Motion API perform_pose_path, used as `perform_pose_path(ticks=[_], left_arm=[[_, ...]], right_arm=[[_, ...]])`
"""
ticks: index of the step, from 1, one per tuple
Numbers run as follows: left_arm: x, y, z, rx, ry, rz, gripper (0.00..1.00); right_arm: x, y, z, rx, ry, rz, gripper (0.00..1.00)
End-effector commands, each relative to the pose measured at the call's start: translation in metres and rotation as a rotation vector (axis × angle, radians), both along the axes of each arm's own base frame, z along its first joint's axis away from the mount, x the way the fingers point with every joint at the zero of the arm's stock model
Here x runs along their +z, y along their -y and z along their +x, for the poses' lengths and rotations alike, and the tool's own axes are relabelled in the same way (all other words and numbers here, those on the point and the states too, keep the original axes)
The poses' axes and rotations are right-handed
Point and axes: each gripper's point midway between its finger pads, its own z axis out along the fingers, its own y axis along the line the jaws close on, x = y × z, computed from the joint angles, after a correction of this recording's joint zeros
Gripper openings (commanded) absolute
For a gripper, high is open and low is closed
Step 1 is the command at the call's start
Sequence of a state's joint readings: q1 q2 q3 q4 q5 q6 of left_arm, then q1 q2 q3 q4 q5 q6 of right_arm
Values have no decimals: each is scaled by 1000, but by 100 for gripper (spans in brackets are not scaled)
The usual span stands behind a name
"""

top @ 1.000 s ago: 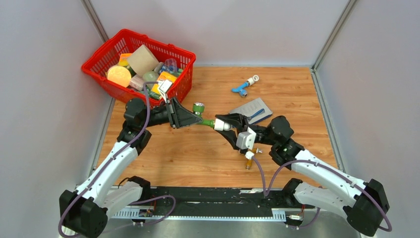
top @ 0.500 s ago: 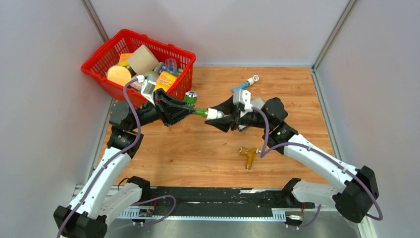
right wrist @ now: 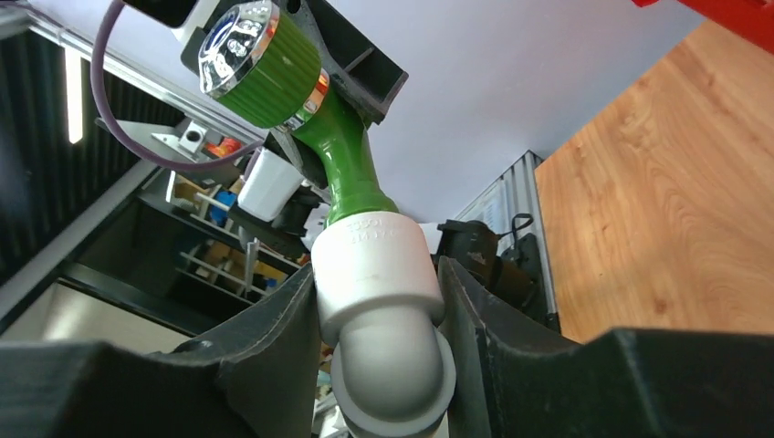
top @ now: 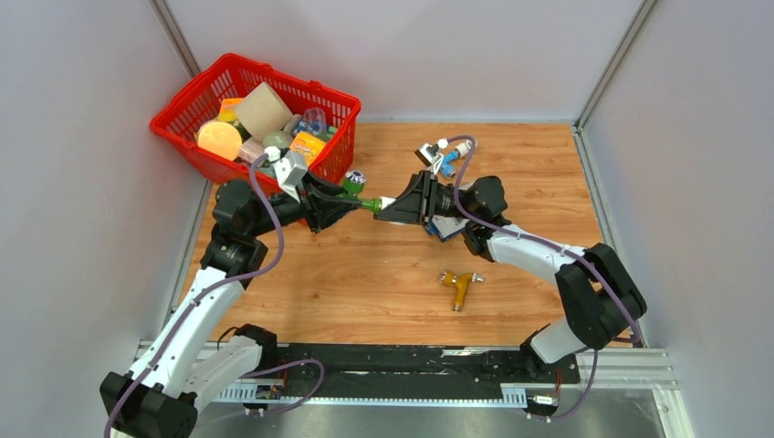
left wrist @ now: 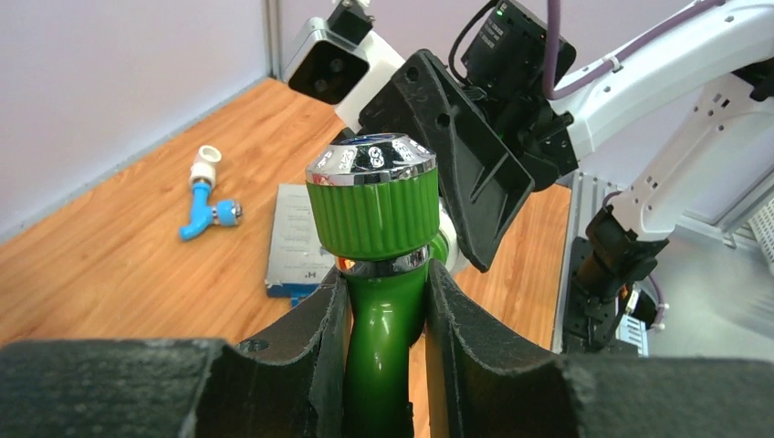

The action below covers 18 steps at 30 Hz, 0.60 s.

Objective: Install the water faucets

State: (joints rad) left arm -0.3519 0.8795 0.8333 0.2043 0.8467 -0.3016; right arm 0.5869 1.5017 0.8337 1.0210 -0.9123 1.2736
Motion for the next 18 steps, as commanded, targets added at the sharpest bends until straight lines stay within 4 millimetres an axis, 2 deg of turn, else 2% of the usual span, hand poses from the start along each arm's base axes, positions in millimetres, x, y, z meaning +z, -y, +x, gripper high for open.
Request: perform_pose_path(ticks=[1, 3, 5, 7, 12, 13, 16, 18], left_arm=[[44, 6, -36, -133, 301, -9, 0], [39, 5, -32, -104, 264, -17, 0], [32, 3, -26, -63, 214, -26, 0], [26, 2, -21, -39, 172, -36, 0], [11, 1, -12, -15, -24, -109, 0], [16, -1, -11, -13, -15, -132, 0], [10, -2, -8, -24, -138, -189, 0], [7, -1, -5, -18, -196, -204, 0]], right_arm=[[-8, 0, 34, -103, -325, -10, 23], [1, 1, 36, -143, -224, -29, 33], [8, 6, 40, -193, -97, -53, 50], [15, 12, 45, -253, 57, -77, 61], [23, 39, 60, -422, 332, -147, 78], [27, 46, 60, -459, 397, -152, 80], [33, 62, 60, -557, 563, -188, 89], [39, 71, 55, -602, 689, -204, 100]])
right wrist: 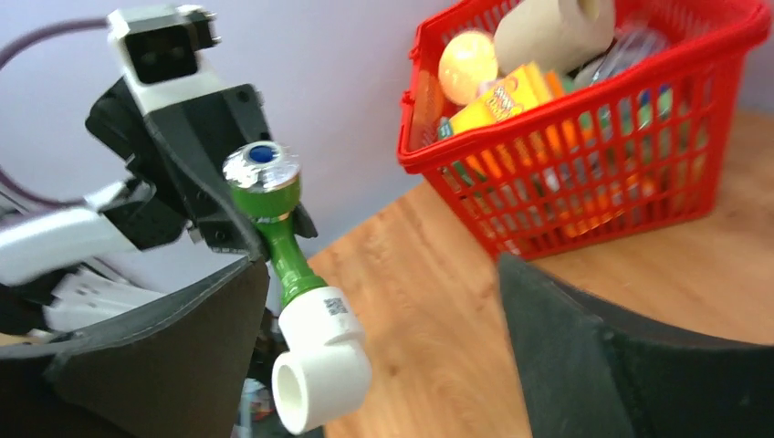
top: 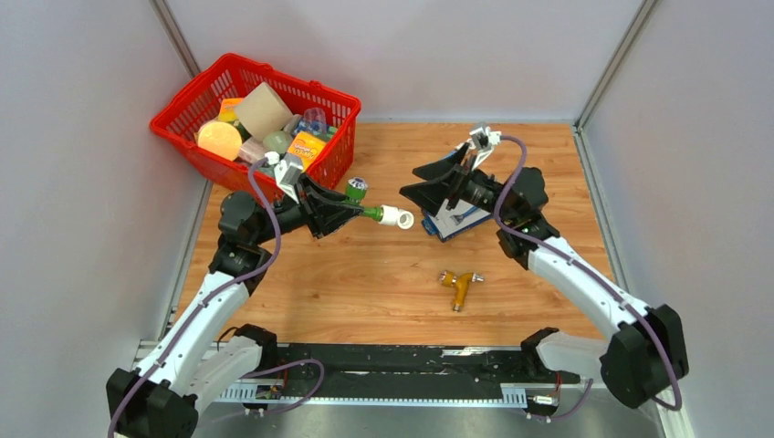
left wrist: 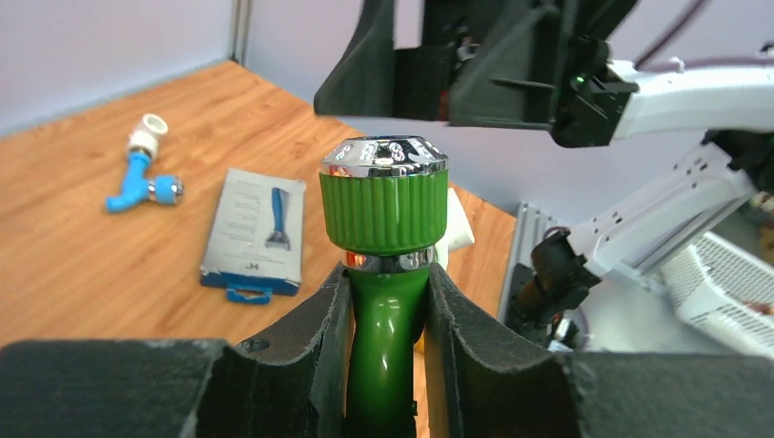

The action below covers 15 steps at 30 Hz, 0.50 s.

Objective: Install the water faucets

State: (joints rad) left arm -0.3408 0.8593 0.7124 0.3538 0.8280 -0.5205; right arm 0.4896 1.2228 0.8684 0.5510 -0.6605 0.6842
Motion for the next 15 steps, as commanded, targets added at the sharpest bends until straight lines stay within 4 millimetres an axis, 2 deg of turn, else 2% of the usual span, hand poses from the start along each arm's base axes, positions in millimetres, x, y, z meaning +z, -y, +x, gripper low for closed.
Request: perform_pose_path(ticks=[1, 6, 12, 15], left_arm=[[25, -1, -2, -19, -63, -116, 0], [18, -3, 8, 16, -191, -132, 0], [15, 1, 10, -17, -338, -175, 0], [11, 2, 12, -25, -414, -194, 0]], right_arm=[[12, 24, 0, -157, 329, -115, 100], [19, 36, -28, -162, 579, -163, 100], [5, 28, -57, -116, 859, -283, 100], [12, 22, -84, -118, 1044, -259, 100]])
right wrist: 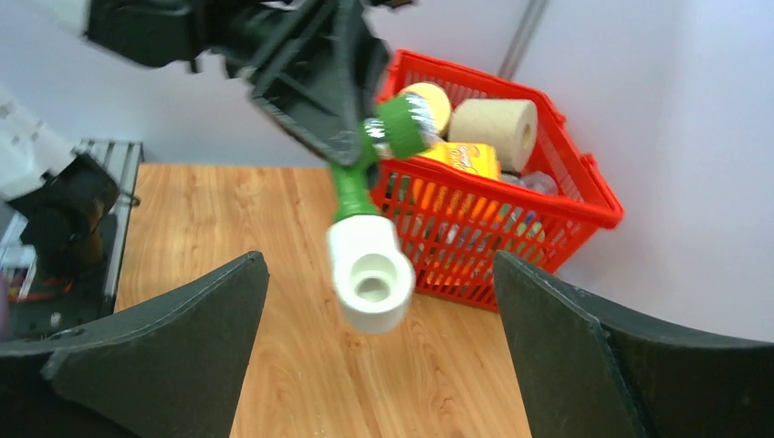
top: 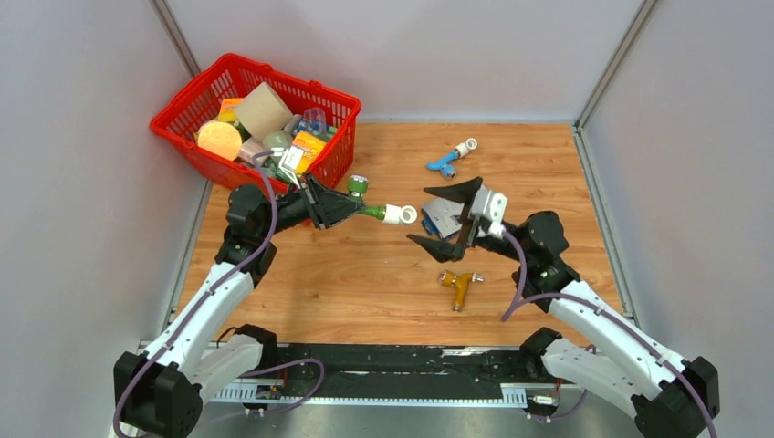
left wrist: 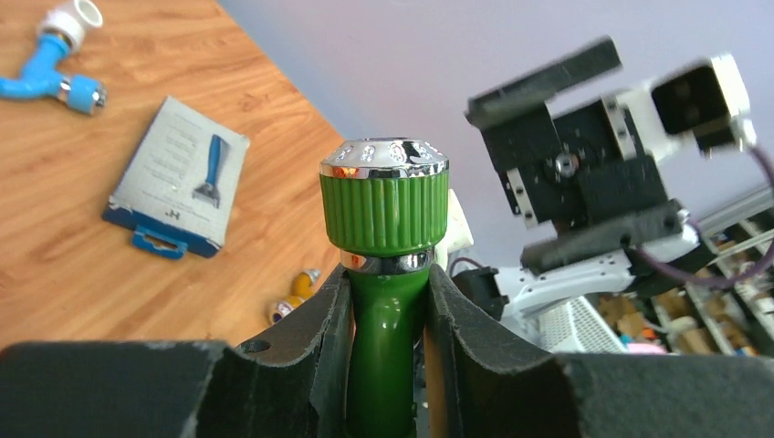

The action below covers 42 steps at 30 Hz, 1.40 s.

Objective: Install the water faucets

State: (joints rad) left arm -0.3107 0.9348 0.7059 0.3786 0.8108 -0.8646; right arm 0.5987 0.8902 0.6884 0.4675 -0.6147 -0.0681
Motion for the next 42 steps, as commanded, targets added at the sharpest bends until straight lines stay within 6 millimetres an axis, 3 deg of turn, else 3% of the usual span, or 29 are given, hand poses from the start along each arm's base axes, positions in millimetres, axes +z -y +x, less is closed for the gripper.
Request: perform_pose_path(ticks=[1, 4, 11, 19, 24, 32, 39, 42], left_arm=[[22, 0, -1, -17, -59, -77, 0], [19, 0, 1, -15, -104, -85, 0], [22, 0, -3, -33, -138, -98, 0], [36, 0, -16, -71, -131, -115, 0], [40, -1, -23, -92, -126, -118, 0], [51, -2, -32, -115, -91, -126, 0], [59, -2, -40, -140, 93, -77, 0], [68, -3, -43, -148, 203, -54, 0]], right_arm=[[2, -4, -32, 6, 351, -52, 100], [7, -11, -47, -21, 453, -57, 100], [4, -25, -51, -165, 595, -160, 100], [-7, -33, -24, -393, 715, -275, 95], [-10, -33, -12, -467, 731, -293, 82], [-8, -47, -14, -412, 686, -277, 65], [-4, -69, -25, -134, 448, -257, 56], [1, -68, -20, -29, 224, -185, 37]])
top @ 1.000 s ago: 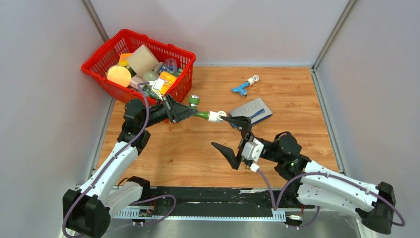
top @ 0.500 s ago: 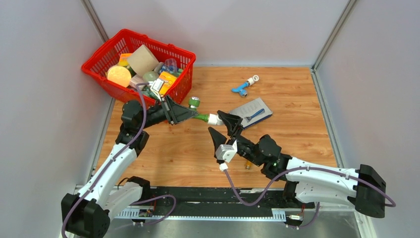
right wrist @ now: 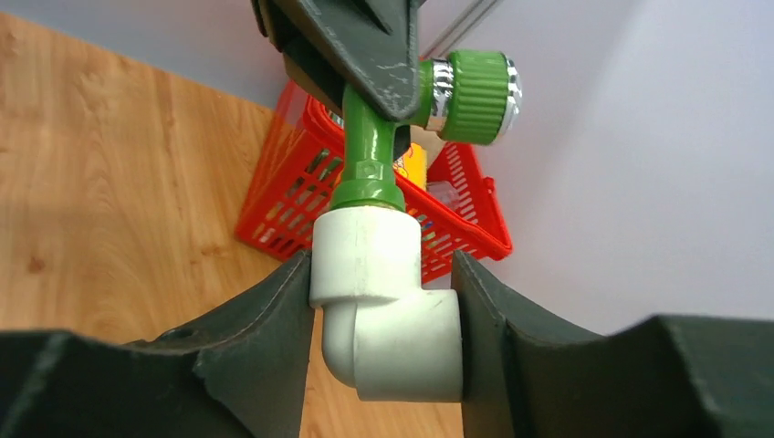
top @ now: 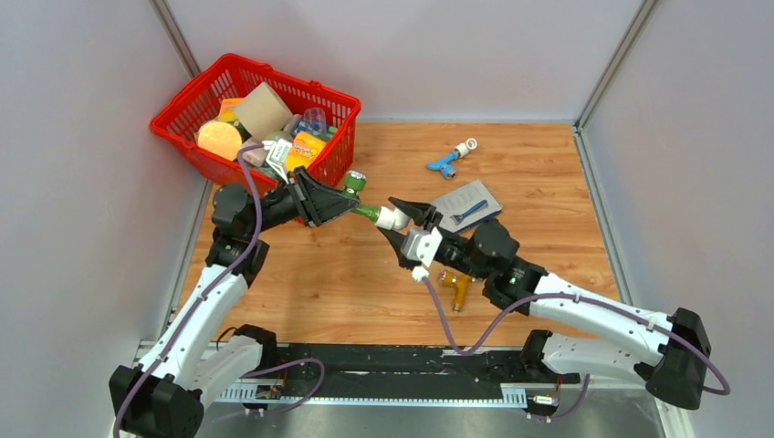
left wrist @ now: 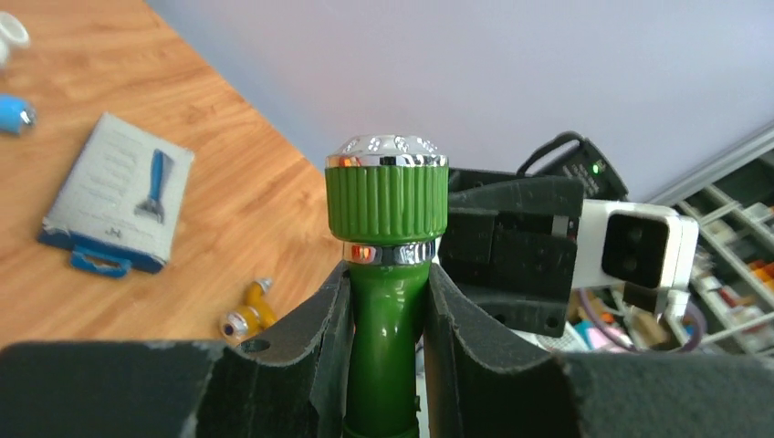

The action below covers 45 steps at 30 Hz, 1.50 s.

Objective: Install the water faucets

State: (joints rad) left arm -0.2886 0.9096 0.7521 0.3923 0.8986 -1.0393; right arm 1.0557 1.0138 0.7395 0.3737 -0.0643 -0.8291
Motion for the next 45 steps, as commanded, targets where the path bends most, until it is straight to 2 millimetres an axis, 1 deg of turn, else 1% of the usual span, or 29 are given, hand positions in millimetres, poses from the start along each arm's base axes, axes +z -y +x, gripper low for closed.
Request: perform_pose_path(ticks=[1, 2, 3, 6, 9, 10, 12, 15, 19, 20, 21, 22, 23, 24, 25, 26, 27, 28, 29, 30, 32, 34, 36, 38, 39, 42, 45], left_arm=[[41, -1, -23, -51, 328, 12, 0], [47, -3, -26, -46, 377, 6, 0], [49, -3, -28, -48, 414, 9, 0], [60, -4, -35, -51, 534, 1, 0], [68, -5, -42, -59, 647, -6, 0], [70, -6, -44, -59, 692, -11, 0], [73, -6, -51, -70, 783, -6, 0], [73, -8, -56, -71, 872, 12, 0], [66, -7, -54, -76, 859, 24, 0], [66, -7, -52, -63, 846, 17, 0], [61, -7, -48, -50, 821, 17, 0], [62, -8, -43, -16, 800, 9, 0], [55, -9, -36, 11, 749, 20, 0], [53, -11, -24, 75, 723, 29, 0], [44, -13, -17, 110, 665, 50, 0], [46, -17, -9, 172, 651, 51, 0], [39, -19, -4, 192, 608, 63, 0], [39, -21, -2, 217, 588, 56, 0], [35, -22, 1, 224, 563, 59, 0], [35, -22, 2, 233, 534, 50, 0], [30, -22, 3, 233, 489, 56, 0], [25, -23, 5, 242, 431, 56, 0], [19, -23, 6, 244, 378, 53, 0], [18, -24, 7, 248, 325, 26, 0], [18, -24, 7, 248, 290, 8, 0], [19, -22, 7, 235, 234, -22, 0], [21, -19, 6, 207, 167, -54, 0]], right_arm=[[22, -7, -12, 228, -340, 128, 29], [23, -4, -11, 262, -407, 149, 23], [24, -5, -11, 290, -462, 163, 21], [26, -6, -11, 375, -639, 195, 20], [31, -10, -17, 495, -857, 246, 20], [29, -10, -12, 507, -957, 281, 21], [24, -9, 1, 521, -1147, 337, 18], [14, -7, 17, 529, -1357, 407, 18], [16, -5, 21, 566, -1427, 452, 24], [17, -6, 22, 563, -1413, 447, 26], [17, -6, 23, 556, -1400, 440, 39], [15, -5, 26, 530, -1377, 442, 42], [15, -4, 28, 511, -1329, 433, 46], [14, -2, 30, 487, -1293, 425, 54], [15, 1, 32, 461, -1238, 420, 64], [16, 5, 34, 430, -1188, 419, 70], [16, 9, 38, 381, -1133, 421, 75], [18, 15, 42, 335, -1076, 424, 81], [20, 21, 46, 281, -1033, 437, 89], [22, 27, 50, 234, -991, 445, 100], [32, 37, 46, 206, -923, 456, 100], [44, 45, 39, 210, -860, 473, 100], [51, 51, 34, 211, -816, 488, 100], [57, 54, 26, 233, -758, 480, 100], [60, 55, 19, 263, -723, 463, 100], [61, 55, 3, 337, -598, 412, 100], [55, 53, -8, 359, -479, 377, 100]])
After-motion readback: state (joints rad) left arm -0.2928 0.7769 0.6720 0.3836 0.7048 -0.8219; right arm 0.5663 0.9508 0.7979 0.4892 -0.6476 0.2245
